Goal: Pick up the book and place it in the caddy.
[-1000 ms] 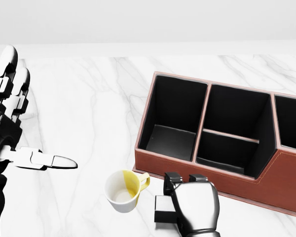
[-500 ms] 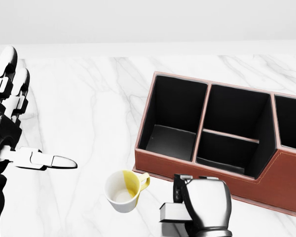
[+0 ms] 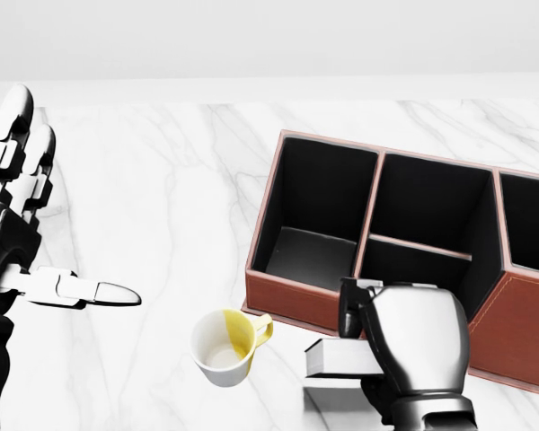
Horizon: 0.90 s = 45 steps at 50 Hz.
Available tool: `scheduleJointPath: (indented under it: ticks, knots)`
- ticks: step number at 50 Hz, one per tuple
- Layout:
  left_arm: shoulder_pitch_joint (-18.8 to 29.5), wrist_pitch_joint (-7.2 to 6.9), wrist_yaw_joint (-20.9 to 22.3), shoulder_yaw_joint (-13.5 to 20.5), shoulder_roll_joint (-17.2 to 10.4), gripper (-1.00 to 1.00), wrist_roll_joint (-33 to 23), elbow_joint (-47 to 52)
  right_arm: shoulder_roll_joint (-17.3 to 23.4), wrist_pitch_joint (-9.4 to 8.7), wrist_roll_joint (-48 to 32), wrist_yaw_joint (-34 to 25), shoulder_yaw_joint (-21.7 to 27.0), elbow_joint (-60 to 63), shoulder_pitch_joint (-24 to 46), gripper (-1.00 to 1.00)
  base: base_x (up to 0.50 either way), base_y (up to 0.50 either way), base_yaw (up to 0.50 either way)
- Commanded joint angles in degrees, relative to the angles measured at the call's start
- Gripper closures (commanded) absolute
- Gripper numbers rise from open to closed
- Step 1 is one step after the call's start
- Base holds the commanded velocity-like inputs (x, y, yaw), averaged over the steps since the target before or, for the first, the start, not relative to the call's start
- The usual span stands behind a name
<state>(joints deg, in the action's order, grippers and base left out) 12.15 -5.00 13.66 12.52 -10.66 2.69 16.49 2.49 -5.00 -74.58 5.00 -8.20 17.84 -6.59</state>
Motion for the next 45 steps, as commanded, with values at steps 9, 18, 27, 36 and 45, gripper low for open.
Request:
scheduleJointPath:
  ticks: [9,18,27,36,45]
  knots:
    - [0.67,0.0,-0.16,-0.28,0.02,-1.0,0.16,-0.78,-1.51,0.0,-4.87,-13.12,2.29,14.07,3.62,1.0,0.0,0.0,0.0]
    - [1.04,0.0,-0.54,-0.47,-0.08,-1.0,0.11,-1.22,-1.88,0.0,-4.77,-23.18,4.54,17.94,7.76,1.0,0.0,0.0,0.0]
    - [1.21,0.0,-0.59,-0.43,-0.11,-1.0,0.1,-0.17,-2.59,0.0,-5.6,-40.07,5.94,22.23,14.21,1.0,0.0,0.0,0.0]
    - [1.77,0.0,-0.38,-0.57,-0.22,-1.0,-0.07,-0.54,0.35,0.0,-7.28,-45.0,9.19,18.07,27.03,1.0,0.0,0.0,0.0]
    - [1.58,0.0,-0.37,-0.47,-0.21,-1.0,0.21,-0.56,3.95,0.0,-6.61,-45.0,11.72,11.52,35.23,1.0,0.0,0.0,0.0]
